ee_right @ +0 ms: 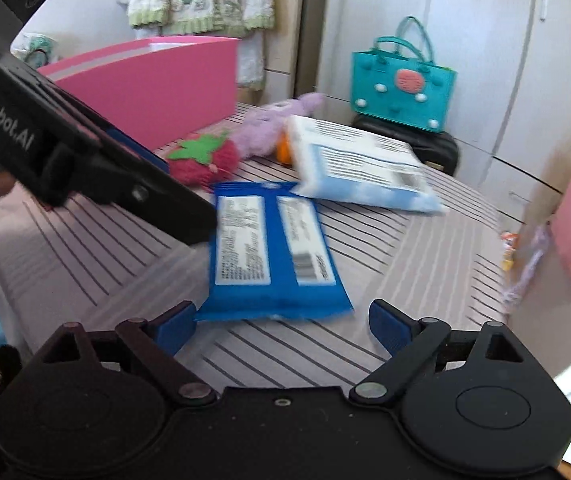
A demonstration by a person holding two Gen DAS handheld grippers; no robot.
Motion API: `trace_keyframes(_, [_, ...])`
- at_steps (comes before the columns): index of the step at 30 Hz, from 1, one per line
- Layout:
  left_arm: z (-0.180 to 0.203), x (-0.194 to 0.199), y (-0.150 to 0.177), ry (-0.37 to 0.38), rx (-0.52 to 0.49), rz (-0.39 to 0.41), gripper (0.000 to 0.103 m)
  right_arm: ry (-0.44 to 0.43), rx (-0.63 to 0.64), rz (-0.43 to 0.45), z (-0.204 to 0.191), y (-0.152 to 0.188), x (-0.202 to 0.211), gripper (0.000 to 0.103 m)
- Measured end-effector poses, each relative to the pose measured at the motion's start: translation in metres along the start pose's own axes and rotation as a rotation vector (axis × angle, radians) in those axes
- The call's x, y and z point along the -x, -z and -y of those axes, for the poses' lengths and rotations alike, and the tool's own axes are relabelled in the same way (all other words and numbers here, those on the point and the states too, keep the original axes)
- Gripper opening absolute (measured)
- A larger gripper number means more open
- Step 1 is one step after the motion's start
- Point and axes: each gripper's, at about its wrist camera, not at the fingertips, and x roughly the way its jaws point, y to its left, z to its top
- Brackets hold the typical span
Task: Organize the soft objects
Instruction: 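Move the left tool away from the box toward the blue wet-wipe pack, then close the left tool on the blue wet-wipe pack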
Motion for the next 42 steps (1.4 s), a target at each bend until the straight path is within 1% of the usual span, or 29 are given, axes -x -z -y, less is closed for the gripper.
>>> trace_keyframes(4, [0.000, -0.010, -0.007, -0.004, -0.003, -0.006, 0.093, 0.020, -0.067, -0.017, 0.023, 0.007, 0.002, 0.095])
trace_keyframes(7, [0.003, -0.017, -0.013, -0.003, -0.021, 0.003, 0.093, -0.004, -0.109, -0.016, 0.032, 0.008, 0.002, 0.095])
trace_keyframes(10, [0.004, -0.027, -0.019, -0.044, -0.025, 0.020, 0.093, -0.059, -0.119, 0.000, 0.029, 0.005, 0.001, 0.095])
trace_keyframes(13, [0.002, -0.037, -0.022, -0.080, -0.033, 0.014, 0.093, -0.094, -0.124, 0.016, 0.021, 0.002, -0.003, 0.094])
trace_keyframes(14, [0.001, -0.039, -0.022, -0.082, -0.032, 0.010, 0.093, -0.100, -0.127, 0.020, 0.020, 0.002, -0.005, 0.092])
trace_keyframes(15, [0.000, -0.042, -0.023, -0.080, -0.030, 0.004, 0.093, -0.102, -0.134, 0.022, 0.019, 0.002, -0.007, 0.088])
trace_keyframes(17, [-0.002, -0.047, -0.023, -0.078, -0.022, -0.012, 0.093, -0.094, -0.143, 0.034, 0.019, 0.002, -0.009, 0.086])
trace_keyframes(19, [-0.004, -0.050, -0.022, -0.097, 0.002, -0.020, 0.093, -0.078, -0.143, 0.044, 0.021, 0.003, -0.009, 0.083])
trace_keyframes(21, [-0.004, -0.053, -0.020, -0.090, 0.000, -0.026, 0.093, -0.054, -0.123, 0.051, 0.024, 0.004, -0.008, 0.083])
trace_keyframes(23, [-0.004, -0.056, -0.019, -0.080, 0.013, -0.039, 0.093, -0.049, -0.134, 0.040, 0.029, 0.005, -0.009, 0.083])
trace_keyframes(25, [-0.002, -0.054, -0.017, -0.077, 0.010, -0.035, 0.092, -0.059, -0.155, 0.046, 0.034, 0.006, -0.008, 0.078])
trace_keyframes(26, [-0.002, -0.053, -0.015, -0.069, 0.013, -0.037, 0.087, -0.068, -0.159, 0.049, 0.035, 0.007, -0.006, 0.076])
trace_keyframes(27, [-0.002, -0.051, -0.014, -0.064, 0.018, -0.040, 0.077, -0.075, -0.158, 0.051, 0.036, 0.008, -0.005, 0.067])
trace_keyframes(28, [-0.001, -0.048, -0.013, -0.070, 0.019, -0.046, 0.069, -0.085, -0.154, 0.052, 0.036, 0.008, -0.003, 0.056])
trace_keyframes(29, [-0.001, -0.044, -0.012, -0.075, 0.030, -0.055, 0.056, -0.099, -0.152, 0.051, 0.037, 0.008, -0.002, 0.053])
trace_keyframes(30, [0.000, -0.041, -0.012, -0.058, 0.041, -0.066, 0.053, -0.118, -0.156, 0.048, 0.038, 0.008, 0.000, 0.051])
trace_keyframes(32, [-0.002, -0.036, -0.011, 0.008, 0.076, -0.098, 0.052, -0.123, -0.170, 0.042, 0.042, 0.008, 0.002, 0.052])
trace_keyframes(33, [-0.003, -0.035, -0.011, 0.020, 0.083, -0.110, 0.050, -0.112, -0.165, 0.039, 0.042, 0.008, 0.002, 0.052])
trace_keyframes(34, [-0.003, -0.034, -0.010, 0.017, 0.083, -0.112, 0.050, -0.107, -0.160, 0.036, 0.044, 0.008, 0.002, 0.052])
trace_keyframes(35, [-0.004, -0.034, -0.010, 0.005, 0.083, -0.104, 0.050, -0.109, -0.162, 0.028, 0.046, 0.008, 0.001, 0.052])
trace_keyframes(36, [-0.005, -0.035, -0.011, -0.014, 0.087, -0.092, 0.050, -0.104, -0.170, 0.024, 0.048, 0.007, 0.000, 0.055])
trace_keyframes(37, [-0.007, -0.037, -0.012, -0.048, 0.097, -0.074, 0.050, -0.099, -0.176, 0.023, 0.049, 0.007, 0.000, 0.060])
trace_keyframes(39, [-0.010, -0.042, -0.014, -0.095, 0.100, -0.041, 0.051, -0.092, -0.176, 0.027, 0.050, 0.006, -0.002, 0.064])
trace_keyframes(40, [-0.012, -0.045, -0.015, -0.108, 0.100, -0.032, 0.051, -0.094, -0.176, 0.025, 0.050, 0.006, -0.003, 0.066])
trace_keyframes(42, [-0.010, -0.047, -0.016, -0.113, 0.085, -0.023, 0.051, -0.098, -0.170, 0.024, 0.049, 0.005, -0.005, 0.066])
